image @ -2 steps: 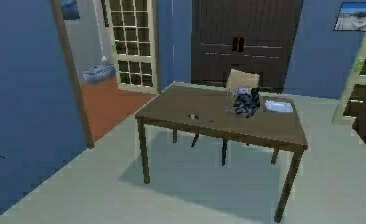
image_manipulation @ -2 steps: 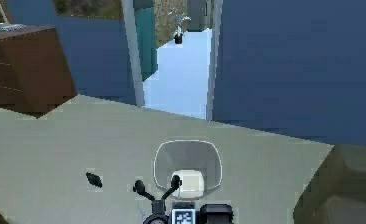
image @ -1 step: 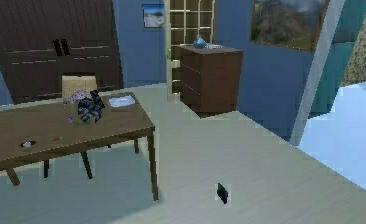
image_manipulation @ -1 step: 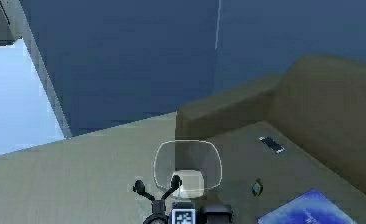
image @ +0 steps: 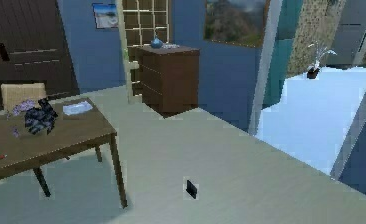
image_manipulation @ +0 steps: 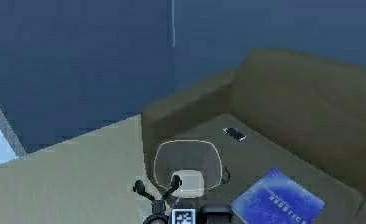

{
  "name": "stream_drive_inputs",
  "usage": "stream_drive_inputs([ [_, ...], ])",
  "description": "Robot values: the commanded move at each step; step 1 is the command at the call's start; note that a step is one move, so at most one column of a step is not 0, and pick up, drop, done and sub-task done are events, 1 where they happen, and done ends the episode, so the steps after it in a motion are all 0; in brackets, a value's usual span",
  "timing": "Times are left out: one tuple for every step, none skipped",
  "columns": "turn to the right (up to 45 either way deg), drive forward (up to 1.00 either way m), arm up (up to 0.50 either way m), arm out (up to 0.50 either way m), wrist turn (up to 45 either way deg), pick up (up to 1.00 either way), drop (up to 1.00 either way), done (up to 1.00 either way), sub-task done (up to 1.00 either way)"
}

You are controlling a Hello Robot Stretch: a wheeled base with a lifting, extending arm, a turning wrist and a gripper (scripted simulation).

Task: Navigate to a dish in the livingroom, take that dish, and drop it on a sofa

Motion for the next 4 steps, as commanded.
stream_drive_inputs([
  [-45.0, 0.00, 0.00, 0.00, 0.0, 0.00, 0.00, 0.00, 0.00],
  [-45.0, 0.00, 0.00, 0.00, 0.0, 0.00, 0.00, 0.00, 0.00],
  [-45.0, 0.00, 0.00, 0.00, 0.0, 0.00, 0.00, 0.00, 0.00],
  [-30.0, 0.00, 0.00, 0.00, 0.0, 0.00, 0.00, 0.00, 0.00],
])
